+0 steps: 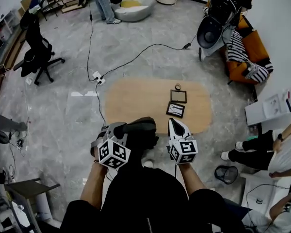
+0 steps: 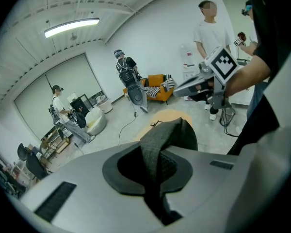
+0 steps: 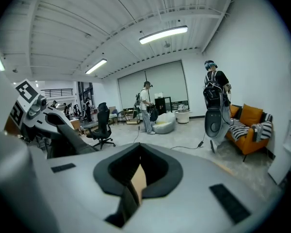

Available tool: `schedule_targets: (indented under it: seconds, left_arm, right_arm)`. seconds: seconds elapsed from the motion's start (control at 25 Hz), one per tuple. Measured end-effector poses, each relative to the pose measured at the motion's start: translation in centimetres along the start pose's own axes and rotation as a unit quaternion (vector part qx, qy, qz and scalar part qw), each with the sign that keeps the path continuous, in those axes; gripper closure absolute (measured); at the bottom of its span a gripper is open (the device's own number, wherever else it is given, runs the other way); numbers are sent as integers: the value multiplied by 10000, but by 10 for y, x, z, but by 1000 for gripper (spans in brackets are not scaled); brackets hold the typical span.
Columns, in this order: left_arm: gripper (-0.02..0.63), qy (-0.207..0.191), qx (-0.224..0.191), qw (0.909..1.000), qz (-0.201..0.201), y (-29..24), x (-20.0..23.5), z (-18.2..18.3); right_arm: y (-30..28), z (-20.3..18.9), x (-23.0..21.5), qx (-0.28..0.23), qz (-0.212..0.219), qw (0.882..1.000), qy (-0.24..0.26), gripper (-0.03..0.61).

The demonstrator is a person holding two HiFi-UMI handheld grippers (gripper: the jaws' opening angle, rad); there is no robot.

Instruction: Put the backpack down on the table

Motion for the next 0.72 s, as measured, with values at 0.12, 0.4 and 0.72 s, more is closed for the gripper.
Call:
schedule_targets:
  seconds: [0.12,0.4,0.72]
  left_arm:
    - [591,-55,-47,9999,-110,-10,26,3]
    - [591,-223,-121,9994,-218,-37,91,16]
    - [591,-452,-215,9985,-226,-73,173,27]
  right_arm:
    - [-26,17,5,-47,-45,10000,6,568]
    - [-74,37,11,-6,-224,9997,-32,568]
    - [-118,44,16,85,-560,9983,-121,568]
Point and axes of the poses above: the fingertips, and each gripper's own axes: y backward along the fingers, x to its left, z out of its top, the point moved 6 cm from there along y, backward along the fingers, and after that the axes turned 11 degrees about -z, right-handed, at the moved point
